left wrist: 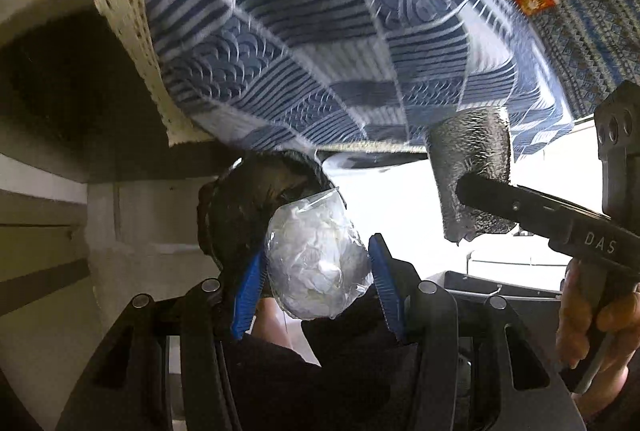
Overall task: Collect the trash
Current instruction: 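Open the right tool over the bin while the left tool releases the tissue bag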
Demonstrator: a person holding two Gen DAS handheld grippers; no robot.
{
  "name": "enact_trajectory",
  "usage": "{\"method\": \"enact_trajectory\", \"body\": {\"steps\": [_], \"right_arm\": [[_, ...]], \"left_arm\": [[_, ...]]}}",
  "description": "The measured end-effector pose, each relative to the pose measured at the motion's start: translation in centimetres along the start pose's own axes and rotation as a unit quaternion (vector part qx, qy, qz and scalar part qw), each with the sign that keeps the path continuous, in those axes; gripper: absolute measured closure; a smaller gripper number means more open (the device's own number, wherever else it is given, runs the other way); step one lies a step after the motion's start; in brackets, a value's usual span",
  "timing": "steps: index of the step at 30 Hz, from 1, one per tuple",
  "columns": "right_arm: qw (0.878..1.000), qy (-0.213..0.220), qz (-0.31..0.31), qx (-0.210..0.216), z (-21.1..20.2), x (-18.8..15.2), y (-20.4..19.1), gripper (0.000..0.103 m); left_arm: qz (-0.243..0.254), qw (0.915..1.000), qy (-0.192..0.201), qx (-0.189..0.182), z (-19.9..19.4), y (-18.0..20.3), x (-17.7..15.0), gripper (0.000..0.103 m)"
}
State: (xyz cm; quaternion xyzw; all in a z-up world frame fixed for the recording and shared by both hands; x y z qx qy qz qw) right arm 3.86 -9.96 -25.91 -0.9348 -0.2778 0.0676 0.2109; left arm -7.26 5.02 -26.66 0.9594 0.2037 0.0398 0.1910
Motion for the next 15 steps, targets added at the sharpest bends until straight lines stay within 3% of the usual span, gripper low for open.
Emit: {"method": "enact_trajectory", "body": {"steps": [9, 15], "right_arm": [[0.999, -0.051, 0.018, -0.003, 4.6, 0.0, 1.7, 0.048], [0.997, -0.079, 0.024, 0.006, 8.4, 0.3, 2.2, 0.048]], "left_arm": [[-0.03, 0.9981, -0.053, 0.004, 5.8, -2.1, -2.0, 0.054], [-0.035, 0.9969, -0.069, 0.011, 8.9, -3.2, -2.2, 0.054]]}}
Point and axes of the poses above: each gripper's, at about its wrist camera, not at the fingertips, and z roughly the way its jaws point, y to its right, x to its top, the point moved 3 cm from there along z, roughly the way its jaws point, and after that the axes turned 8 degrees about -y, right-handed, at the moved point
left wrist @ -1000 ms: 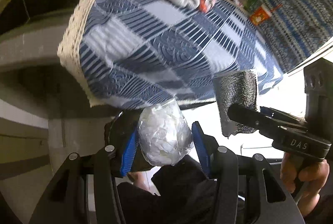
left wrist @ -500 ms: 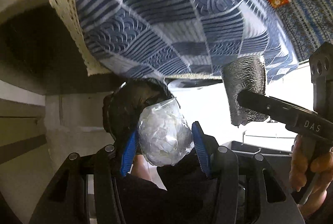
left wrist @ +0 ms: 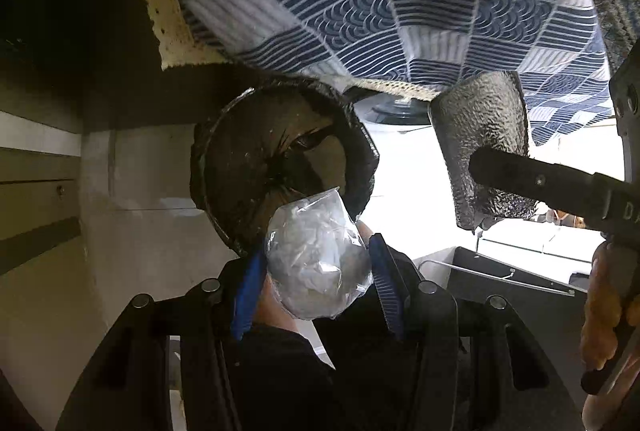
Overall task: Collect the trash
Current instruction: 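Open the right tool over the bin while the left tool releases the tissue bag, then raise both tools from the bin back toward the table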
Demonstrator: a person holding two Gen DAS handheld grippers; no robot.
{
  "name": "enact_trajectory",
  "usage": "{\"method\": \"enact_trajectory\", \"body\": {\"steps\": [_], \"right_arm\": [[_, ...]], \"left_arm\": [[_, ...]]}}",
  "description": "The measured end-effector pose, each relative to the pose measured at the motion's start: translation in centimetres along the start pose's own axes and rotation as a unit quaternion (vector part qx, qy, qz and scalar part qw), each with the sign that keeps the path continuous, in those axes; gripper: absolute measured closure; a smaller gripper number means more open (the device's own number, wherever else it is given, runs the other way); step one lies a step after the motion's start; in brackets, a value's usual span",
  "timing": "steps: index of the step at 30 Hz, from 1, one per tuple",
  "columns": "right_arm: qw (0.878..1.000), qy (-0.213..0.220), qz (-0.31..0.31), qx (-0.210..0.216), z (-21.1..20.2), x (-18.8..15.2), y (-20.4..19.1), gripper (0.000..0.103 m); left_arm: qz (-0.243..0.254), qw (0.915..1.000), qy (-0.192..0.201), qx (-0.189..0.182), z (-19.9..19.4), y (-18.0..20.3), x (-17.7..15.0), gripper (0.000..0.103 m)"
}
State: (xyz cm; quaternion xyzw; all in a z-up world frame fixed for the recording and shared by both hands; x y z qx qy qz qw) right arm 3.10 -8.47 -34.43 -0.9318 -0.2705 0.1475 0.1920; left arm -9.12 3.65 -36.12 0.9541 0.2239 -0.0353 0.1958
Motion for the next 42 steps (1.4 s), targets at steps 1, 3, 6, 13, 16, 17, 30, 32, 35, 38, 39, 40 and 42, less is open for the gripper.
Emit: {"method": "enact_trajectory", "body": {"steps": [1, 3, 6, 13, 16, 17, 30, 32, 35, 38, 39, 40, 42], "right_arm": [[1.0, -0.001, 0.001, 0.004, 0.4, 0.2, 0.0, 0.049], [1.0, -0.003, 0.003, 0.005, 1.3, 0.6, 0.2, 0.049], [1.0, -0.014, 0.013, 0.009, 2.9, 1.4, 1.0, 0.048], [0.998, -0.023, 0.037, 0.042, 4.6, 2.1, 2.0, 0.036], [0.998, -0.016, 0.038, 0.041, 4.1, 2.1, 2.3, 0.033], [0.998, -0.015, 0.038, 0.041, 3.9, 2.2, 2.3, 0.032], [0.998, 0.012, 0.065, 0.02, 1.0, 1.1, 3.5, 0.026], [0.998, 0.02, 0.061, 0.011, 0.2, 0.9, 3.3, 0.018], [0.998, 0.035, 0.058, 0.004, -1.3, 0.5, 2.9, 0.018], [0.997, 0.047, 0.061, 0.004, -2.7, 0.0, 2.7, 0.016], [0.997, 0.054, 0.062, 0.002, -3.3, -0.1, 2.6, 0.012], [0.996, 0.061, 0.063, 0.002, -4.0, -0.3, 2.6, 0.01], [0.995, 0.076, 0.067, 0.001, -5.2, -0.5, 2.4, 0.009]], "left_arm": [[-0.001, 1.0, 0.0, 0.004, 0.5, -0.4, 0.2, 0.054], [-0.005, 1.0, -0.003, 0.005, 1.6, -1.0, 0.7, 0.054], [-0.013, 0.9999, -0.01, 0.001, 3.2, -1.4, 1.4, 0.054], [-0.028, 0.9996, 0.005, -0.003, 3.6, -1.4, 1.7, 0.032], [-0.027, 0.9996, 0.003, 0.005, 3.4, -1.3, 1.8, 0.031], [-0.023, 0.9997, 0.001, 0.011, 3.4, -1.2, 1.8, 0.031], [-0.005, 0.9997, -0.003, 0.022, 1.4, 0.2, 2.1, 0.031], [-0.003, 0.9997, 0.003, 0.025, 0.7, 0.4, 2.2, 0.03], [0.002, 0.9996, 0.014, 0.025, -0.7, 0.8, 2.2, 0.026], [0.005, 0.9999, 0.016, 0.003, -2.1, 1.5, 2.1, 0.02], [0.011, 0.9997, 0.021, -0.001, -2.9, 1.9, 2.0, 0.02], [0.018, 0.9995, 0.026, 0.001, -3.4, 2.3, 2.0, 0.02], [0.029, 0.9989, 0.036, 0.003, -4.8, 3.1, 2.0, 0.02]]}}
Point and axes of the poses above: each gripper's, at about its wrist camera, not at the fingertips, and z roughly the way its jaws point, y to its right, x to its top, the point moved 3 cm from there along z, roughly the way its jaws point, and after that the axes turned 8 degrees about -y, right-handed, at the moved point
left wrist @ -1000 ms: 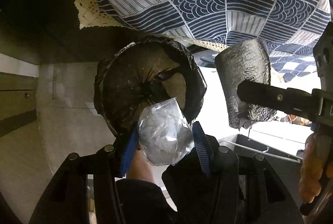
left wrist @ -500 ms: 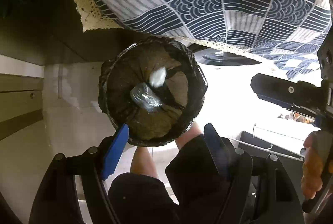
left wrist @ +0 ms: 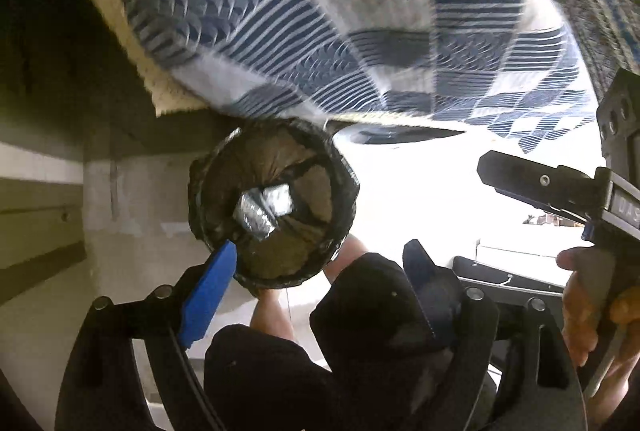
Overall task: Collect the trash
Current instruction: 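Raise both tools from the bin back toward the table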
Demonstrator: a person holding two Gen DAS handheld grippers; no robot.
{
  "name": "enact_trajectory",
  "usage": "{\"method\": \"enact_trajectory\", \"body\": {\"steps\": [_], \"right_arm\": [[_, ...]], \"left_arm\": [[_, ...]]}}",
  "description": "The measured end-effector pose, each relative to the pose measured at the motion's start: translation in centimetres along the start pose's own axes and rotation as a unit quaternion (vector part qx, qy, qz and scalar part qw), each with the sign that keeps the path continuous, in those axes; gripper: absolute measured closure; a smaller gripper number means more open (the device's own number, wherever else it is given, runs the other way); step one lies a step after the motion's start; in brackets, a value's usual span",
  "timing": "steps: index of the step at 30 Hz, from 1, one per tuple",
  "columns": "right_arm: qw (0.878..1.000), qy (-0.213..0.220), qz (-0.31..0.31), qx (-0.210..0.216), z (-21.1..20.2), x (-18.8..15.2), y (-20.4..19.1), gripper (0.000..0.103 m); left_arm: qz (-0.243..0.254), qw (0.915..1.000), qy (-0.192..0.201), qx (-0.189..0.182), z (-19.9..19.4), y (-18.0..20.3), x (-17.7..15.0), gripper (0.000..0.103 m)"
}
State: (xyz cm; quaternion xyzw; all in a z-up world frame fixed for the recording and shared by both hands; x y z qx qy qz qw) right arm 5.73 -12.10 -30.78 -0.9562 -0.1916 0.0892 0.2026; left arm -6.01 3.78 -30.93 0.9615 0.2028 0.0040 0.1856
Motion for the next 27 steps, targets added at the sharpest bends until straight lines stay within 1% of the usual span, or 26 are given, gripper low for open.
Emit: {"method": "enact_trajectory", "body": {"steps": [2, 3, 4, 11, 14, 21, 27], "right_arm": [[1.0, 0.014, 0.001, 0.001, -1.5, -0.2, -0.1, 0.009], [1.0, 0.024, 0.001, 0.002, -2.5, -0.3, -0.2, 0.009], [0.999, 0.033, 0.001, 0.005, -3.4, -0.4, -0.3, 0.009], [0.996, 0.087, -0.004, 0.014, -8.7, -1.3, -1.0, 0.008], [0.993, 0.12, -0.003, 0.017, -11.1, -1.7, -1.2, 0.008], [0.984, 0.176, -0.018, 0.01, -15.6, -1.8, -2.5, 0.008], [0.977, 0.211, -0.034, 0.012, -18.7, -1.3, -3.6, 0.008]], "left_arm": [[0.008, 0.9999, 0.01, 0.001, -1.3, 0.5, 0.2, 0.017], [0.014, 0.9998, 0.017, 0.003, -2.1, 0.8, 0.2, 0.012], [0.018, 0.9995, 0.024, 0.004, -2.7, 1.1, 0.3, 0.01], [0.053, 0.9967, 0.061, 0.013, -7.3, 2.9, 0.6, 0.009], [0.065, 0.9942, 0.085, 0.012, -9.5, 3.7, 0.7, 0.009], [0.1, 0.9864, 0.13, 0.008, -13.6, 5.7, 1.2, 0.009], [0.104, 0.9801, 0.169, -0.002, -16.7, 6.6, 1.8, 0.009]]}}
Point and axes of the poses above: each gripper's, at about its wrist camera, not at the fingertips, and z roughly the way its jaws point, y to its right, x to its top, the point moved 3 cm from there along z, roughly the way its jaws point, and after that the axes turned 8 degrees about -y, right-handed, at the moved point
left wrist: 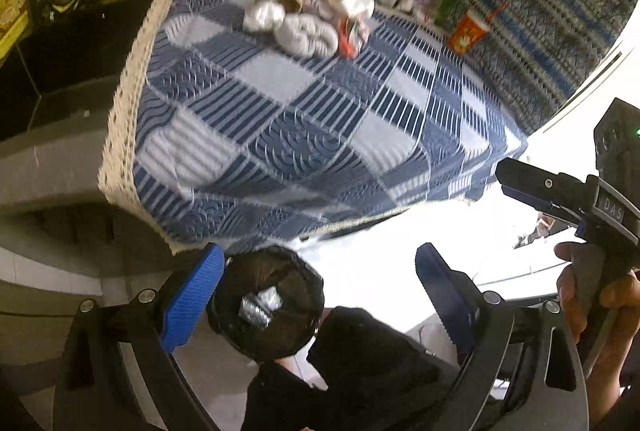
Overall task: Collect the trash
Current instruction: 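Raise both tools from the bin back toward the table, then grasp the red-orange wrapper with the right tool while the left tool grasps the white cloth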
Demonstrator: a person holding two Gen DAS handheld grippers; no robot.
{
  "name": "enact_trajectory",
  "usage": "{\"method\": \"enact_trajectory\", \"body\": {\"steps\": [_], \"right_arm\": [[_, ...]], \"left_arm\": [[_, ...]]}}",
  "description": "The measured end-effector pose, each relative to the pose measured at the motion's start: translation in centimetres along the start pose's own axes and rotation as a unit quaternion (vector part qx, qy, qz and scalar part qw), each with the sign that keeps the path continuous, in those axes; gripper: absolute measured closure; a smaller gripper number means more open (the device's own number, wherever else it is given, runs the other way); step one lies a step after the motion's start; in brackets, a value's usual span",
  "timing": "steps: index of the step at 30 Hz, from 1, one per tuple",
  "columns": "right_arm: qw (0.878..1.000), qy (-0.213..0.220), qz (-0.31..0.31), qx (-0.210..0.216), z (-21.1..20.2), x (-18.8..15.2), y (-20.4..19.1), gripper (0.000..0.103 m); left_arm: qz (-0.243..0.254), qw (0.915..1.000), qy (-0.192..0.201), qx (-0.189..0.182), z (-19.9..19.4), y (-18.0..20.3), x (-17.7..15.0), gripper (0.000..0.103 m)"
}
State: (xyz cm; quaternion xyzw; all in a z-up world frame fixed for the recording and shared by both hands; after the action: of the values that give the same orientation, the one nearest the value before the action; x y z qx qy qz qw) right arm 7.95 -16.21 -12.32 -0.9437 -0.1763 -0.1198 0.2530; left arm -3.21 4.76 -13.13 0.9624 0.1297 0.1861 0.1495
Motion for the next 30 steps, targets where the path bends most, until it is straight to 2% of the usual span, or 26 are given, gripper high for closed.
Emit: {"method": "enact_trajectory", "body": {"steps": [6, 10, 12, 15, 30], "right_arm": [[0.999, 0.039, -0.016, 0.009, -1.8, 2.0, -0.9, 0.008], [0.999, 0.041, -0.011, 0.025, -2.1, 3.6, -0.6, 0.008], [0.999, 0.039, -0.018, 0.016, -2.0, 4.4, -0.6, 0.008], [0.999, 0.036, -0.024, 0.022, -1.4, 6.2, -0.4, 0.008], [0.996, 0.001, -0.034, 0.077, 4.1, 16.2, 1.8, 0.009]], "left_arm": [[0.006, 0.9994, 0.033, 0.0, -1.5, 0.9, 2.8, 0.009], [0.012, 0.999, 0.044, 0.007, -1.7, 1.5, 5.1, 0.009], [0.012, 0.9984, 0.049, 0.022, -1.6, 1.5, 6.5, 0.011], [0.005, 0.9983, 0.053, 0.023, -1.3, 1.3, 8.5, 0.011], [-0.034, 0.9984, 0.012, 0.045, 4.1, 0.7, 17.6, 0.011]]}}
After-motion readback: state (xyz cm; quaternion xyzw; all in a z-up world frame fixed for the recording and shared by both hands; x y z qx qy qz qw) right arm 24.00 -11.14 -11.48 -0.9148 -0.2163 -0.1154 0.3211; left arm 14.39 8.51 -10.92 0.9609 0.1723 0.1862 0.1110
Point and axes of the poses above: each gripper's, at about its wrist camera, not at the fingertips, and z roughly the way its jaws point, y to its right, x to its top, the point moved 3 cm from there along z, roughly the way its jaws point, and after that the axes turned 8 degrees about -y, right-handed, at the moved point
